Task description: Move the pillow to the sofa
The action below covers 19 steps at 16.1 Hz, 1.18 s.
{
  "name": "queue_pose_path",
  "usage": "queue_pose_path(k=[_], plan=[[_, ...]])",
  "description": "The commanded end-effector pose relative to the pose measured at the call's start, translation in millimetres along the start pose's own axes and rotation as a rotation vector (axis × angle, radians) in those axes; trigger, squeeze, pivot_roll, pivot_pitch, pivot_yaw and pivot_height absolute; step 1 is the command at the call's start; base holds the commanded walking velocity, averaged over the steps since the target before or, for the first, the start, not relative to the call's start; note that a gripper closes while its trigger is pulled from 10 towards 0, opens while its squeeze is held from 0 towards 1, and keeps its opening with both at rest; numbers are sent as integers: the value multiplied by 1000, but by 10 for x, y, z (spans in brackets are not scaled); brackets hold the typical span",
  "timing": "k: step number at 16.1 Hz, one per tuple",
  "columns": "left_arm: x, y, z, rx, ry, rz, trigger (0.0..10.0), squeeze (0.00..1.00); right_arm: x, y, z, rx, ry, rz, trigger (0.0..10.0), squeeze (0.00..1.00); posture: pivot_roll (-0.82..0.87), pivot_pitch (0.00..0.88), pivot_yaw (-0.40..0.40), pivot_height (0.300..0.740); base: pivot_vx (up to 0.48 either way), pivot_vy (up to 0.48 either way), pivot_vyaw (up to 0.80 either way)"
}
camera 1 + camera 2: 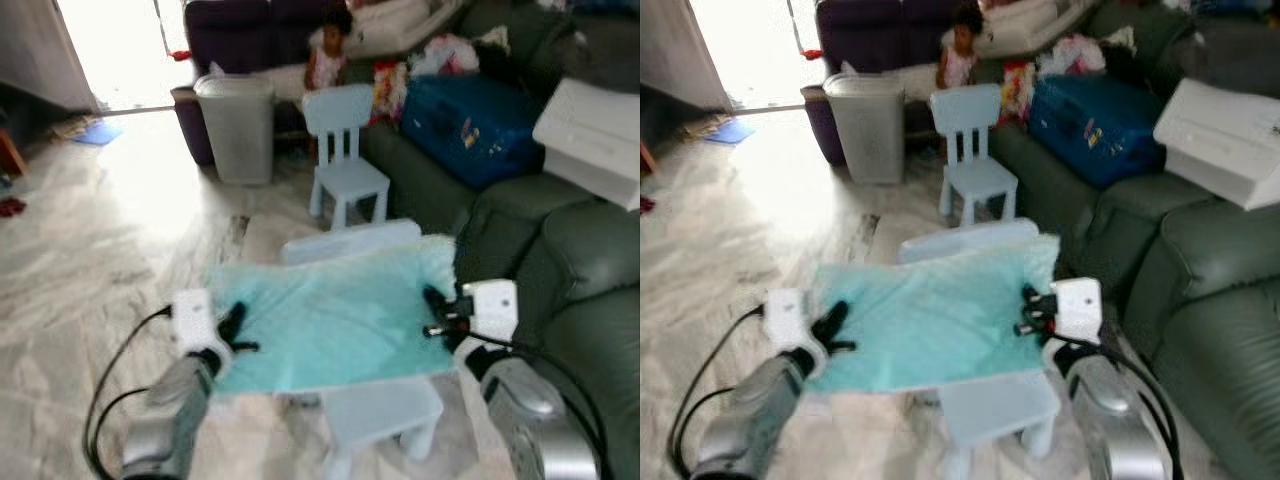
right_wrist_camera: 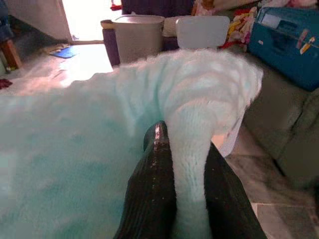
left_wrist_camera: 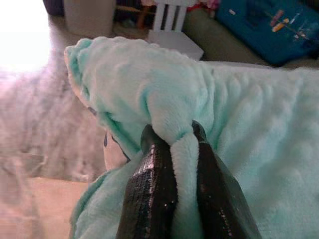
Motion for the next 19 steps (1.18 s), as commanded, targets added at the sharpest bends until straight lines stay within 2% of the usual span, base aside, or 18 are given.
queue_pose_path(k=[1, 3, 12, 16, 19], plan=[[48, 37, -145, -44, 11, -17, 10000, 0, 40, -19, -97, -28, -4, -9, 10000, 0, -205, 0, 5, 740, 0, 0, 0], [53, 41, -137, -39, 13, -19, 10000, 0, 38, -19, -96, -28, -4, -8, 10000, 0, -205, 0, 5, 740, 0, 0, 0], [100, 53, -128, -30, 23, -41, 10000, 0, 36, -20, -93, -32, -4, -5, 10000, 0, -207, 4, 6, 740, 0, 0, -800], [185, 77, -83, -9, -17, -69, 10000, 0, 31, -24, -91, -34, -2, -4, 10000, 0, -207, 7, 7, 740, 0, 0, -800], [210, 88, -133, -58, -17, -73, 10000, 0, 25, -30, -95, -38, 0, -3, 10000, 0, -208, 9, 8, 740, 0, 0, -800]])
Point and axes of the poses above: a point about 5 cm out from each wrist's last joint towards the gripper, its own y axis pointing out of the wrist towards the gripper, its own x axis along the axis of the wrist's last joint, z = x × y, the point moved 5 cm from there along y, pointing out of the wrist towards the gripper, and after that the axes turned 2 degrees about -y, right-handed, at the moved point
